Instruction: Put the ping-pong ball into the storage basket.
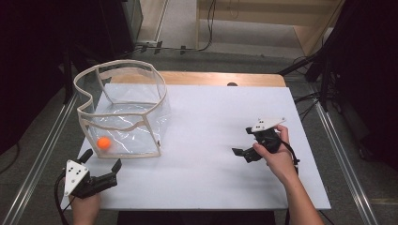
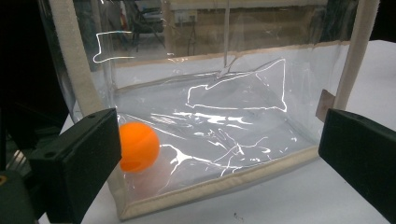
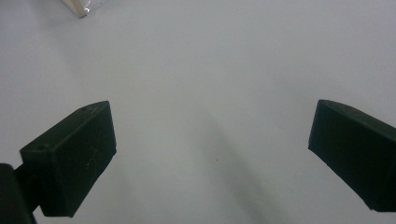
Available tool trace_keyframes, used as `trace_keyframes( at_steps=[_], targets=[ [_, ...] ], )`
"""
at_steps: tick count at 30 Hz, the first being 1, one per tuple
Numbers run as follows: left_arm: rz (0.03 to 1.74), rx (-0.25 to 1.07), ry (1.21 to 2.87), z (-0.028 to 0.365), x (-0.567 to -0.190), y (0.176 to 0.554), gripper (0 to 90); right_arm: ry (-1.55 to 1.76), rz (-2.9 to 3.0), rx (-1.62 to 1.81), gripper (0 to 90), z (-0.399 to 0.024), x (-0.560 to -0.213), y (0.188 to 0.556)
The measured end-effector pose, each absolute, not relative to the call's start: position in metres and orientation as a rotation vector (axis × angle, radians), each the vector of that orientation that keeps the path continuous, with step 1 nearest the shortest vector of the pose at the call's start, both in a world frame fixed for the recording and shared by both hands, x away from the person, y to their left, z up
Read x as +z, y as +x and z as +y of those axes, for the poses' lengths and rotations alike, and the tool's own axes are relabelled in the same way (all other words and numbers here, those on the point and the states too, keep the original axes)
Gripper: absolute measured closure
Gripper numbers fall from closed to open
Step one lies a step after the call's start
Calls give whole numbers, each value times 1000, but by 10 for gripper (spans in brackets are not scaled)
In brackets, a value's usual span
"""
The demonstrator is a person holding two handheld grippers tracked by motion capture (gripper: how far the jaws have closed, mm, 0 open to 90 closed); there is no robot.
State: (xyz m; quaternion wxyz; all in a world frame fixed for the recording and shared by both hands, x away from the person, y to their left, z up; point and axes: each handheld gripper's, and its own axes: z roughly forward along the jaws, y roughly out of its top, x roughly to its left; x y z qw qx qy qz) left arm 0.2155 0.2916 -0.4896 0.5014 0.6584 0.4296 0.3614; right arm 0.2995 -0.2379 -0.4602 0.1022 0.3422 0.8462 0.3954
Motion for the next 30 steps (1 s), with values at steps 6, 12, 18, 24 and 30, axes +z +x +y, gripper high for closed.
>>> trace_keyframes(
  at_steps=[6, 12, 18, 24, 30],
  targets=[
    [1038, 875, 1592, 291, -490, 216, 0, 1032, 2466, 1184, 0, -247, -463, 294],
    [1039, 875, 1591, 291, -490, 216, 0, 1056, 2447, 1193, 0, -255, -468, 289],
    [1040, 875, 1591, 291, -490, 216, 0, 1069, 2425, 1205, 0, -263, -472, 284],
    [1039, 875, 1591, 291, -490, 215, 0, 1091, 2410, 1208, 0, -270, -477, 278],
    [1039, 876, 1592, 291, -490, 215, 0, 1112, 2388, 1222, 0, -277, -483, 273]
  ],
)
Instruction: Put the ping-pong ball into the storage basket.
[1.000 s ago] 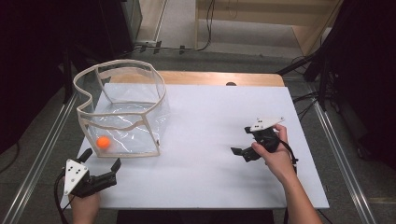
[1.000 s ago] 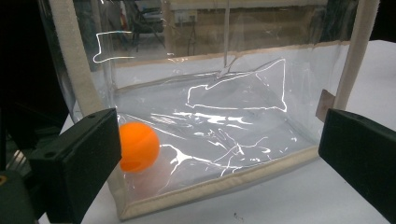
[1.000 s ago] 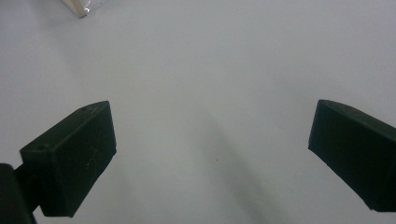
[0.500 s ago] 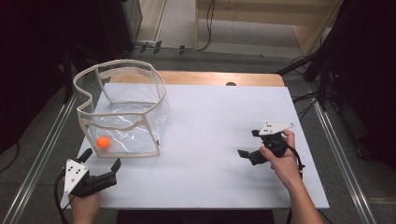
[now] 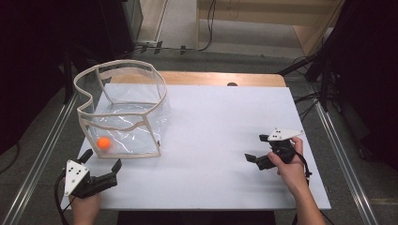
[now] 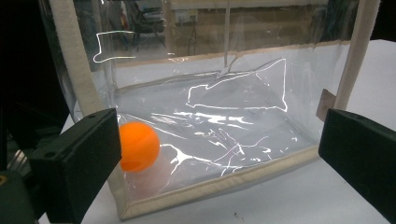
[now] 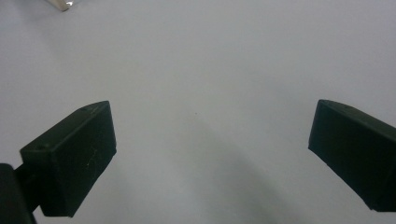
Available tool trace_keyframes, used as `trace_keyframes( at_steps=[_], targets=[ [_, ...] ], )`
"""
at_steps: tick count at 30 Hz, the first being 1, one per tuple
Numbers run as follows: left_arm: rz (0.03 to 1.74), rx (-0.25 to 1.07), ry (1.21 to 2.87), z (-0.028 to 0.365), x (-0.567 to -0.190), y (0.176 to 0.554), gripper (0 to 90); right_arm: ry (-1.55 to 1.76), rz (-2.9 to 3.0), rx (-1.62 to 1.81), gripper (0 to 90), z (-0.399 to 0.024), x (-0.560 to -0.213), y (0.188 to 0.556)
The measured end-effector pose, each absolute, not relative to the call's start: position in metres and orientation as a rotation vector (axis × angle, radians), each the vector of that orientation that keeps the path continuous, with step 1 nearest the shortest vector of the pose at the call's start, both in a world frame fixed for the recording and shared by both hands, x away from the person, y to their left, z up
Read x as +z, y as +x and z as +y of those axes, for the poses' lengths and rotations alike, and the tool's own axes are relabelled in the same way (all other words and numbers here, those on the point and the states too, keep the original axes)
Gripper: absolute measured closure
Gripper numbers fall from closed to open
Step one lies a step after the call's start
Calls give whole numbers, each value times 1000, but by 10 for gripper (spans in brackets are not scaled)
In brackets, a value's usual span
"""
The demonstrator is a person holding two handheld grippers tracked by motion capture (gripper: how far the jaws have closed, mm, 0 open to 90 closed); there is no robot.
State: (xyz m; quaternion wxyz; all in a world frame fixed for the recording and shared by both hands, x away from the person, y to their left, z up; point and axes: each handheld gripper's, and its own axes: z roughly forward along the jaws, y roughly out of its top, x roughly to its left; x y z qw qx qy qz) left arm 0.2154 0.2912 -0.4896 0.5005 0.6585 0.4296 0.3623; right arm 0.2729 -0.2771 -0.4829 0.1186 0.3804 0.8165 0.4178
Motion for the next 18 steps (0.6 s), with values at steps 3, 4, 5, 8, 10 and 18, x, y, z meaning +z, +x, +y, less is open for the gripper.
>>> trace_keyframes(
  at_steps=[3, 4, 5, 8, 10, 18],
  targets=[
    [1039, 876, 1592, 291, -490, 215, 0, 1122, 2371, 1229, 0, -281, -486, 269],
    [1039, 876, 1592, 291, -490, 215, 0, 1133, 2363, 1233, 0, -282, -487, 268],
    [1039, 876, 1592, 291, -490, 215, 0, 1132, 2356, 1238, 0, -283, -488, 267],
    [1039, 876, 1593, 291, -490, 215, 0, 1148, 2341, 1243, 0, -286, -490, 264],
    [1038, 877, 1594, 291, -490, 215, 0, 1155, 2332, 1244, 0, -288, -492, 262],
    [1038, 878, 1593, 291, -490, 215, 0, 1169, 2301, 1264, 0, -298, -495, 254]
  ],
)
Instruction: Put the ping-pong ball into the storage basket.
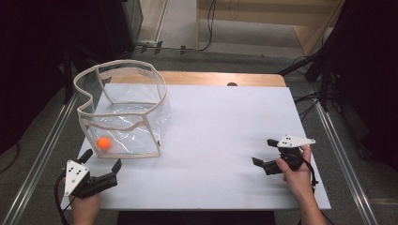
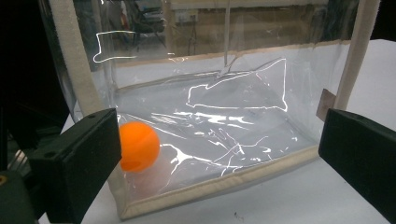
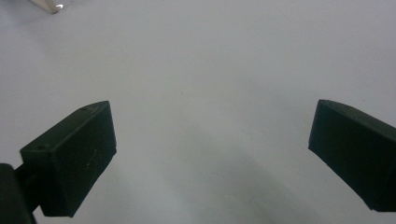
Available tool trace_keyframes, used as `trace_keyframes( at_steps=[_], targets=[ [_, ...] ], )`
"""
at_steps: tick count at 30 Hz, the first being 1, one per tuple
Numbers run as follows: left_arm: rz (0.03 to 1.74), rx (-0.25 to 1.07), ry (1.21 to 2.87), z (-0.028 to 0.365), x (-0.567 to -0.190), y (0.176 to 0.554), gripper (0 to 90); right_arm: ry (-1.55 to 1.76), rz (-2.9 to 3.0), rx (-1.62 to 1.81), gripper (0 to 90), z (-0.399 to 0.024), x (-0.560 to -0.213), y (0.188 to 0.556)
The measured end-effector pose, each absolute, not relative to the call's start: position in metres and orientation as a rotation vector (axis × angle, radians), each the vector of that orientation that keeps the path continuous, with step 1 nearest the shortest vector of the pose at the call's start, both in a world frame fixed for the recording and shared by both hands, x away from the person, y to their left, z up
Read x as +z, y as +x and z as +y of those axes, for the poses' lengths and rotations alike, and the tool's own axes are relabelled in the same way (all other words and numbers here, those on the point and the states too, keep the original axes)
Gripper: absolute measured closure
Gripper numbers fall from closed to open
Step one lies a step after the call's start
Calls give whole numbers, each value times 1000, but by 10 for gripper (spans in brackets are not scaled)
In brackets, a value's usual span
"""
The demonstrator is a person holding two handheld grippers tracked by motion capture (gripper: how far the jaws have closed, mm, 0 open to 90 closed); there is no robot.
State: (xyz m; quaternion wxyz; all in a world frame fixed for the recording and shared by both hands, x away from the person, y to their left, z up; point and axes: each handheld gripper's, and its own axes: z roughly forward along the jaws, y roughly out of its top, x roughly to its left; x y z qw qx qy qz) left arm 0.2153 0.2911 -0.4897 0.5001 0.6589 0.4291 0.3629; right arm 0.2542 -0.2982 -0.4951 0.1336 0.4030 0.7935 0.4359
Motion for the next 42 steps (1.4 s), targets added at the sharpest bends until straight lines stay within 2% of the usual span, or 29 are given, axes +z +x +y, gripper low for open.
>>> trace_keyframes(
  at_steps=[42],
  targets=[
    [1047, 867, 1584, 293, -489, 216, 0, 1238, 1960, 1429, 0, -351, -506, 216]
  ],
)
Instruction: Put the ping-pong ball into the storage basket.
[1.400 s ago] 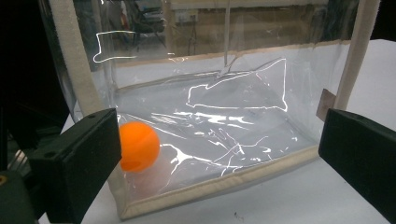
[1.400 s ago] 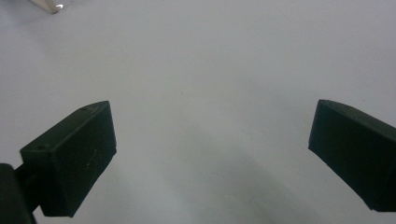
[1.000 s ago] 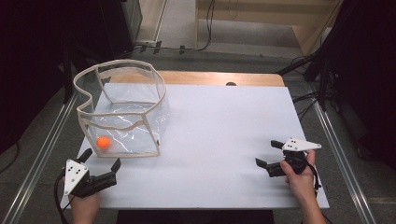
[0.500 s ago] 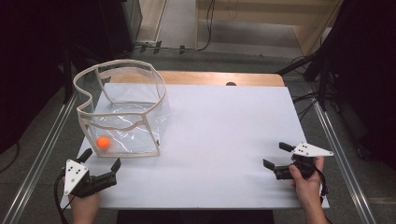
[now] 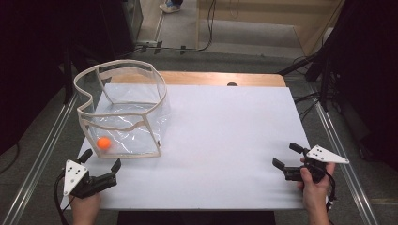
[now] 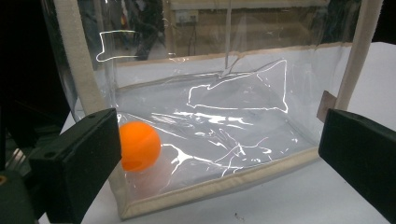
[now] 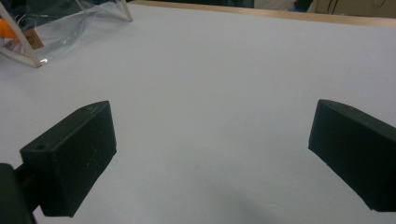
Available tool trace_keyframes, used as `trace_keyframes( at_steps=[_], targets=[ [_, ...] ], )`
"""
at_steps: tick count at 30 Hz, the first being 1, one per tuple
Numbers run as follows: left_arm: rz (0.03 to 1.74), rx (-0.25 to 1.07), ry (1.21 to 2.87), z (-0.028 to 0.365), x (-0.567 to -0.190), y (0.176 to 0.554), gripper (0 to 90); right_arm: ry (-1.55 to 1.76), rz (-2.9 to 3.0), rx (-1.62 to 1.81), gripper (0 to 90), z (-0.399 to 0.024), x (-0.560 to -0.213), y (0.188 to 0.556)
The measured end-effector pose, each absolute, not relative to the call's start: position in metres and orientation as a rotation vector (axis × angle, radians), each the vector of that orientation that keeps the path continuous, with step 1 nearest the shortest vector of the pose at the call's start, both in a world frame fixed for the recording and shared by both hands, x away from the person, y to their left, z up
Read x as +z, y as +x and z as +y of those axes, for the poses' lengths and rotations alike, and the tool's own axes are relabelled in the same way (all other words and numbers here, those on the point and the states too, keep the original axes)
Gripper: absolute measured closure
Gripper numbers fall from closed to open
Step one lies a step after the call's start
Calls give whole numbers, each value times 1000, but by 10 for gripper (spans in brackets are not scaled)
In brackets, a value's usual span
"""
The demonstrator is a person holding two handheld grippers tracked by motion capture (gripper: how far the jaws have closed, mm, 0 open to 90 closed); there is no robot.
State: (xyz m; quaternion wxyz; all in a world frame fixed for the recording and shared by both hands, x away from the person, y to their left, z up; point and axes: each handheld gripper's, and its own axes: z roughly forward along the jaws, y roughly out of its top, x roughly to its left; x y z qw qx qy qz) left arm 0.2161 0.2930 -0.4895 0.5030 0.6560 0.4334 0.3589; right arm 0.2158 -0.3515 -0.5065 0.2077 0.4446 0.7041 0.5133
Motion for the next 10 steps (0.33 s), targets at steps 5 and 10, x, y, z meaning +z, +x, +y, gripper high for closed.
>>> trace_keyframes(
  at_steps=[5, 10],
  targets=[
    [1047, 866, 1585, 293, -489, 216, 0, 1232, 1932, 1438, 0, -355, -508, 214],
    [1046, 866, 1585, 293, -489, 216, 0, 1231, 1904, 1432, 0, -356, -509, 211]
  ],
)
